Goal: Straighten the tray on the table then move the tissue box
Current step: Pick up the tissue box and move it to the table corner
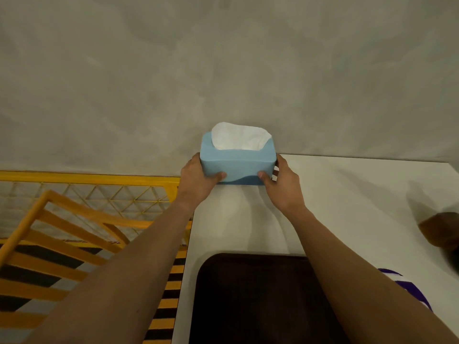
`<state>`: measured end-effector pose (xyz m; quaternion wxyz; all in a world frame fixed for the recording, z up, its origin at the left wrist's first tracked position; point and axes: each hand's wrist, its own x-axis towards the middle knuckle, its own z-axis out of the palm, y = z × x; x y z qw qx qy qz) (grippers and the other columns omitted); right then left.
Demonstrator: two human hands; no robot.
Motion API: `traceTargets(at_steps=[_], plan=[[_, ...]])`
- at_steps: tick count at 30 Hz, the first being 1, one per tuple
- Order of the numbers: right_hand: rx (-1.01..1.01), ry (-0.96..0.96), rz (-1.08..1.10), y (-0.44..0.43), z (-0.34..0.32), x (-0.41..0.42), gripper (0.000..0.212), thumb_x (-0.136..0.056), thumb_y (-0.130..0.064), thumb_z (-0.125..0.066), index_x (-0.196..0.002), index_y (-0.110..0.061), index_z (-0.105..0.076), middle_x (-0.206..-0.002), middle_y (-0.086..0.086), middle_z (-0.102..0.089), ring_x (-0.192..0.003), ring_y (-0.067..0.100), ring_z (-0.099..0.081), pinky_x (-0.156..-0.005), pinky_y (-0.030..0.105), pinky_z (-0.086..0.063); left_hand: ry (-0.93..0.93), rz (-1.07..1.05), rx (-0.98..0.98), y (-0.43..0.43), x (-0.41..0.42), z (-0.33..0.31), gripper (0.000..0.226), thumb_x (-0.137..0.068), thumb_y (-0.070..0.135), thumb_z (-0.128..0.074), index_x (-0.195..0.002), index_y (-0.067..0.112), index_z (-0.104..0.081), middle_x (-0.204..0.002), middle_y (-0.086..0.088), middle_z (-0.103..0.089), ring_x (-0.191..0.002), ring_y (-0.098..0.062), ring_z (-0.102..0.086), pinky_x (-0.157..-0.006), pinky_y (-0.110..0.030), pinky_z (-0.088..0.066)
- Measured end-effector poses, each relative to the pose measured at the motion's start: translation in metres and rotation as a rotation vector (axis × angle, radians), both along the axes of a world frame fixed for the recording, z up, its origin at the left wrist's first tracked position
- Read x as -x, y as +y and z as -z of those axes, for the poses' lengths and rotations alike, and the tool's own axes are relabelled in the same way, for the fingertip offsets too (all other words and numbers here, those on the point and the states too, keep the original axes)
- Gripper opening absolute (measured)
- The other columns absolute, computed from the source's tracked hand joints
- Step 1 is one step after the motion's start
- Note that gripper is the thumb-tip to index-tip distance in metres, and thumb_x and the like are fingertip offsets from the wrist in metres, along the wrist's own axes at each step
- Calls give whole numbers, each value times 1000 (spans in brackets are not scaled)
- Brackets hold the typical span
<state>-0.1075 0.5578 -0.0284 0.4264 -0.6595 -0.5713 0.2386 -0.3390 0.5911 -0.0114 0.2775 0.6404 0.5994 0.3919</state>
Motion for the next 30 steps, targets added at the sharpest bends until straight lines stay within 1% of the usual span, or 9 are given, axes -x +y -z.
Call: traceTargets(at_steps=[3, 6, 8, 11, 13, 15, 17, 24, 30], plan=[[3, -5, -3, 3, 5, 0, 59, -95, -38, -67, -146, -23, -42, -134, -4, -60, -119, 21, -61, -78, 4, -36, -15, 6, 15, 3, 0, 5, 74, -74, 36, -88, -134, 12, -53, -127, -6, -64, -110, -23, -60, -85, -32, -51], [14, -4, -13, 6, 6, -1, 65, -94, -40, -68, -149, -24, -38, -140, -4, -58, -123, 22, -60, -89, 18, -41, -23, 11, 40, 9, -1, 5, 77, -74, 36, -87, -137, 10, -50, -130, -8, -61, -115, -26, -58, -94, -42, -53], [38, 2, -30, 8, 5, -3, 71, -93, -41, -70, -151, -25, -33, -142, -4, -56, -123, 22, -59, -89, 21, -43, -39, 9, 70, 13, -2, 5, 82, -74, 36, -88, -138, 10, -46, -130, -5, -59, -113, -23, -56, -90, -37, -51], [80, -25, -46, 14, 5, -5, 73, -90, -42, -73, -150, -21, -35, -139, -1, -58, -120, 23, -60, -80, 14, -41, -80, 28, 120, 17, -1, 6, 87, -73, 36, -89, -140, 13, -39, -121, 3, -55, -105, -17, -53, -80, -26, -46], [100, -88, -61, 20, 6, -7, 71, -89, -43, -73, -146, -16, -40, -136, 3, -60, -118, 26, -60, -76, 16, -40, -83, 43, 144, 20, 0, 8, 88, -73, 36, -89, -141, 13, -37, -118, 5, -53, -104, -16, -53, -78, -26, -45], [127, -124, -65, 23, 5, -9, 70, -89, -42, -73, -145, -13, -42, -135, 6, -61, -117, 29, -60, -80, 23, -40, -90, 46, 164, 22, 0, 10, 89, -73, 36, -89, -142, 13, -38, -118, 5, -52, -105, -16, -52, -80, -27, -44], [151, -133, -75, 26, 4, -10, 71, -89, -44, -73, -145, -13, -41, -135, 8, -61, -117, 31, -60, -82, 26, -40, -106, 46, 178, 24, 1, 12, 86, -74, 36, -88, -143, 13, -41, -119, 6, -53, -106, -15, -52, -80, -25, -44], [198, -147, -93, 28, 4, -13, 71, -90, -48, -70, -146, -16, -40, -134, 6, -62, -115, 30, -62, -80, 26, -40, -102, 36, 162, 25, 0, 17, 80, -77, 36, -86, -142, 13, -46, -132, -1, -59, -107, -13, -52, -82, -25, -44], [203, -148, -93, 26, 1, -11, 70, -92, -46, -68, -147, -14, -39, -131, 8, -62, -113, 30, -61, -79, 26, -40, -68, 29, 161, 25, 0, 15, 78, -78, 38, -85, -140, 11, -47, -134, -5, -59, -112, -19, -56, -81, -25, -44]])
